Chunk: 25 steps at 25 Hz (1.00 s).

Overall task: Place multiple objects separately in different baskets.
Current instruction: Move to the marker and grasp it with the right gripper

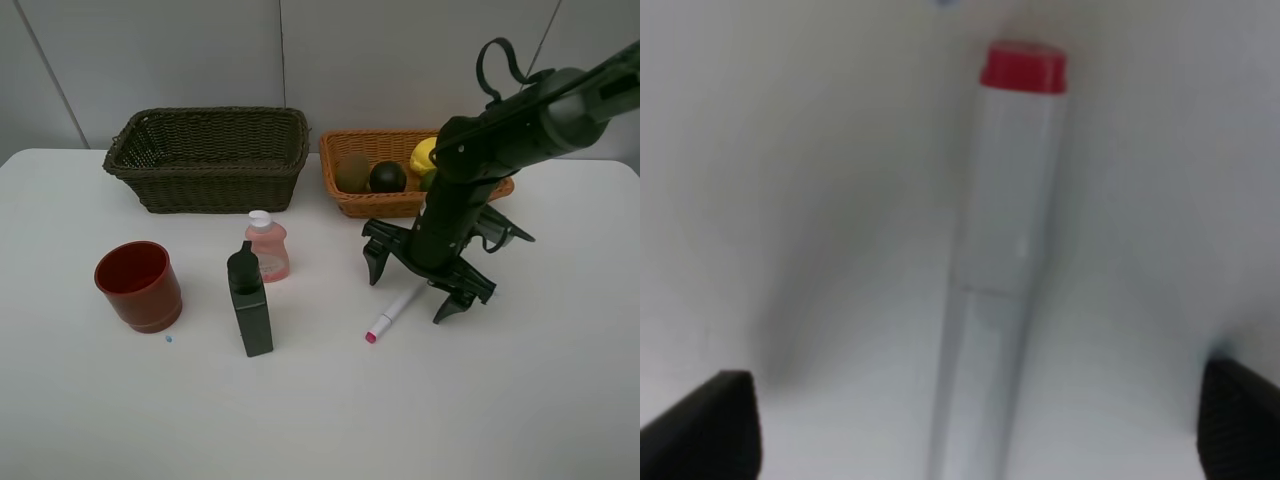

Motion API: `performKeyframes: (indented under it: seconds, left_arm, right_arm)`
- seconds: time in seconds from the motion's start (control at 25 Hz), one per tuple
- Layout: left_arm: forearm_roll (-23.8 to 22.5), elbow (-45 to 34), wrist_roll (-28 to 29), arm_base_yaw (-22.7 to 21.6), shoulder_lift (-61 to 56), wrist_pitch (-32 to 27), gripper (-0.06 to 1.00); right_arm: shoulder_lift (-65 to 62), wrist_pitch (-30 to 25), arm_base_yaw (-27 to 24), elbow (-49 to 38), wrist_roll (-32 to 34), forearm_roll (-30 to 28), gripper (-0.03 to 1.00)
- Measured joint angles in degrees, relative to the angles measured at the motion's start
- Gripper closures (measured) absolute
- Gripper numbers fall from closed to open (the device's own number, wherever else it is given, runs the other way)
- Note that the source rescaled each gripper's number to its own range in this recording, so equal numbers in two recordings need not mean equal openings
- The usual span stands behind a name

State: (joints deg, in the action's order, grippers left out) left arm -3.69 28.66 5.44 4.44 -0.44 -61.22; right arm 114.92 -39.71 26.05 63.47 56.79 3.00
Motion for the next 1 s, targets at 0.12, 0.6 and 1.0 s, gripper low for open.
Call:
performKeyframes:
  seconds: [0.12,0.6,1.0]
  left_arm:
    - [0.0,0.0,0.0,0.0,0.0,0.0,0.00]
    - [0.0,0.0,0.0,0.0,0.0,0.0,0.00]
    - [0.0,0.0,0.0,0.0,0.0,0.0,0.00]
  right_arm:
    - [0.1,-0.4,0.0,0.0,0.0,-0.5,0.30]
    - [0.1,-0.4,0.0,0.0,-0.8,-0.4,0.97]
    - [0.1,-0.4,0.0,0.0,-1.0,-0.4,0.97]
